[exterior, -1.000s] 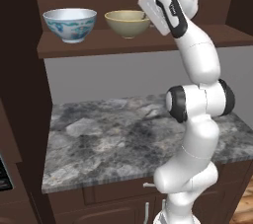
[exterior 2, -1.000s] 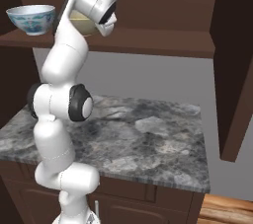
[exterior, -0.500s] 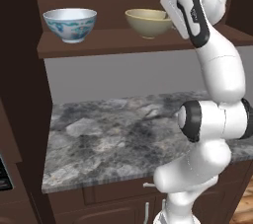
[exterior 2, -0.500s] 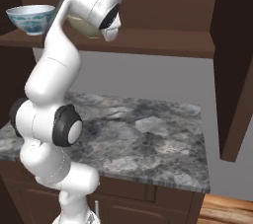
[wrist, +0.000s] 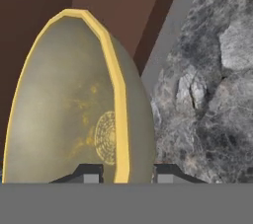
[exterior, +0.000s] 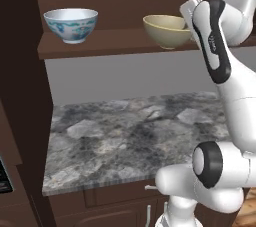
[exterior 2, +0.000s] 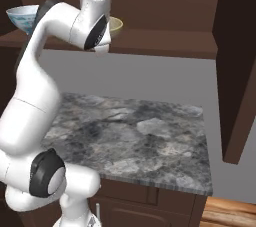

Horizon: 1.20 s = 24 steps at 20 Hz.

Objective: Pick up the bowls from the cabinet and place each bowl in front of a stool on the dining counter.

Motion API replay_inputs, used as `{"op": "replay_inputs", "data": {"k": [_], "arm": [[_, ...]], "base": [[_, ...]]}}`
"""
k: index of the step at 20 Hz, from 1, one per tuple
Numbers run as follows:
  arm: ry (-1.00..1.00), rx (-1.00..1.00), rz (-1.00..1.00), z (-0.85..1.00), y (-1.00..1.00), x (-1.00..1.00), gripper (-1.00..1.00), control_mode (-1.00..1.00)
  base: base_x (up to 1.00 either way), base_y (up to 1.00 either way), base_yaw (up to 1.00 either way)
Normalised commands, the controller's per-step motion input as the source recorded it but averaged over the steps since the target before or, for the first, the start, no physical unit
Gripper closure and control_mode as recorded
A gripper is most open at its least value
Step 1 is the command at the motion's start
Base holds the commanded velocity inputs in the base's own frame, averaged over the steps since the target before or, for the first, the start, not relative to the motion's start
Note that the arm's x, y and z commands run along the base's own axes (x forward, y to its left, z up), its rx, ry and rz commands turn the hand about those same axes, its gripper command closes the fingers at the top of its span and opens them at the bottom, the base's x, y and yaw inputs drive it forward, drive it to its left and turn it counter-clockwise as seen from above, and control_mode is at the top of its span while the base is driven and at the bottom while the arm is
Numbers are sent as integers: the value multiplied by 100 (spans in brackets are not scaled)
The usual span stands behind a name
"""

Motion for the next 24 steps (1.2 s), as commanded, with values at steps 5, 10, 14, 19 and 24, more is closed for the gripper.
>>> {"op": "replay_inputs", "data": {"k": [5,10,14,19,24], "arm": [[9,0,-11,0,0,-85,100,-100],[14,0,-1,0,2,-38,100,-100],[18,0,0,0,0,-43,100,-100],[8,-1,0,-2,0,-29,100,-100],[-4,-6,0,-22,0,-44,100,-100]], "base": [[0,0,0],[0,0,0],[0,0,0],[0,0,0],[0,0,0]]}}
